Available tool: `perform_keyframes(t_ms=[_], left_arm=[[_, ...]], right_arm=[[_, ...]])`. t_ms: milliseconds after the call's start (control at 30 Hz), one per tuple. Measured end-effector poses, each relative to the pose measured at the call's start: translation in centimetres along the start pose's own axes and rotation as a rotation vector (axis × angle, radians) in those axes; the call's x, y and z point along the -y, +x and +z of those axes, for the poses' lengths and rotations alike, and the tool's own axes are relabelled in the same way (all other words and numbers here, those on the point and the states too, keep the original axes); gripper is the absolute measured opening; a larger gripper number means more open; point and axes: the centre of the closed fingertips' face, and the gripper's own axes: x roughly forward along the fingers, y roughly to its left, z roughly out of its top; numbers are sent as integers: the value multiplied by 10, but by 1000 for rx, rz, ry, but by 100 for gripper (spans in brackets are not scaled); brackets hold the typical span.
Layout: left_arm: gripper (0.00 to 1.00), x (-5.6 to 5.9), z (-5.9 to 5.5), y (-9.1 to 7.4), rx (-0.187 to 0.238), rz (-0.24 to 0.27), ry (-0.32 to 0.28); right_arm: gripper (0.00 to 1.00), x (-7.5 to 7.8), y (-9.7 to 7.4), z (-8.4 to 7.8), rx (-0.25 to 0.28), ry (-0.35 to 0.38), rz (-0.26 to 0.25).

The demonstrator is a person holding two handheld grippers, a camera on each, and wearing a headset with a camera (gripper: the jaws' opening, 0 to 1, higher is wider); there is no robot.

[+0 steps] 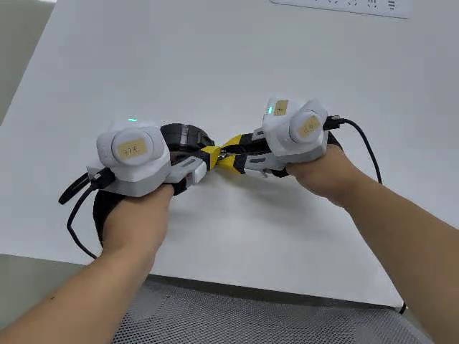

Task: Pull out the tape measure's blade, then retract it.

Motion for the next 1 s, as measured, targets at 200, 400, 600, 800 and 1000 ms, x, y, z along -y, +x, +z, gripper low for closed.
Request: perform_keyframes(t_ms=[200,400,600,800,1000], left_arm=[[60,0,0,0,0,1,-2],[60,0,0,0,9,-7,-8],[61,1,0,-1,8,-18,-9],[61,1,1,-1,10,-23,-26],[61,1,1,0,8,-31,-36]], right_arm=[[10,0,0,0,3,12,-1],[11,-1,0,0,1,40,-3],[14,-2,-2,0,3,74,8],[20,-3,-2,-1,-14,71,5],[23,-4,-4,1,-3,81,4]])
